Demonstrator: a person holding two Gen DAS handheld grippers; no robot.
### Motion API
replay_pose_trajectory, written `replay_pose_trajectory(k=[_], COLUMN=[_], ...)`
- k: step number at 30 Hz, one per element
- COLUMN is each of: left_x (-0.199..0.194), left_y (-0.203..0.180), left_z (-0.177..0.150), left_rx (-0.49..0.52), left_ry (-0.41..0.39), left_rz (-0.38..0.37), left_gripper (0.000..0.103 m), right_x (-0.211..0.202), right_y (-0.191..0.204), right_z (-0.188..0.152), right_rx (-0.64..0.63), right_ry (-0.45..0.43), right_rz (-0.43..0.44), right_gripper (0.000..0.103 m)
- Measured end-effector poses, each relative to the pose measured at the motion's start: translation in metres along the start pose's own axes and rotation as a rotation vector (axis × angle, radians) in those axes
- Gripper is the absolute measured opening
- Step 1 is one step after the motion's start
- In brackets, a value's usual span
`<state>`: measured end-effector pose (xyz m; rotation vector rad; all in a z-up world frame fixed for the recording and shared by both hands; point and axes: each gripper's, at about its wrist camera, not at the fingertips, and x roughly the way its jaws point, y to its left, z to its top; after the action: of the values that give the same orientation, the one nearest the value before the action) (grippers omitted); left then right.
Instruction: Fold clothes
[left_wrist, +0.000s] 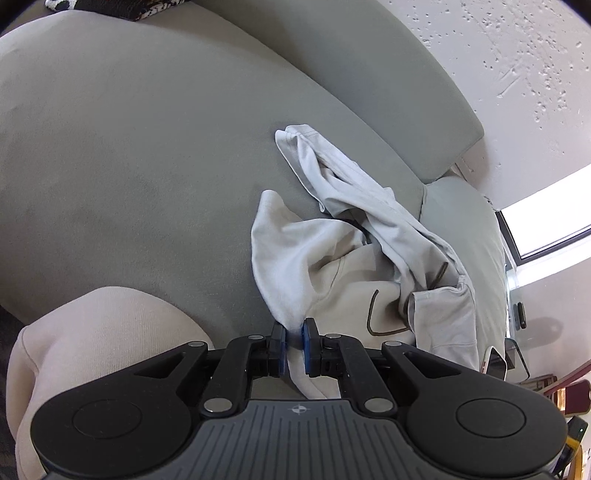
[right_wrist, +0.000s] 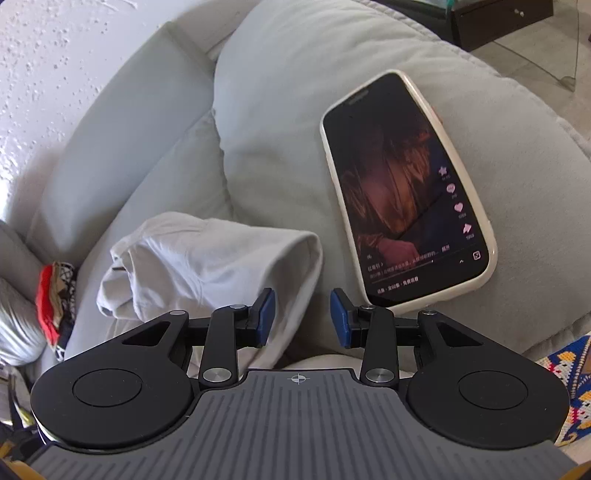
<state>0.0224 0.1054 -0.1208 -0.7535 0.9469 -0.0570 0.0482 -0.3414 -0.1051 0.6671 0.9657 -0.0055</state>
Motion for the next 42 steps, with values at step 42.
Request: replay_pose_trajectory(k=[42], left_x=[-0.225], left_y=[-0.151], left_z=[0.138], left_rx=[0.016], left_ry=[-0.427], left_rz=[-0.585], left_gripper=[0.001], right_x=[-0.194], right_y=[0.09], right_z=[0.089], right_rx=[0.42], right_ry=[-0.414], right_rz=[0.838], right_gripper=[0.0])
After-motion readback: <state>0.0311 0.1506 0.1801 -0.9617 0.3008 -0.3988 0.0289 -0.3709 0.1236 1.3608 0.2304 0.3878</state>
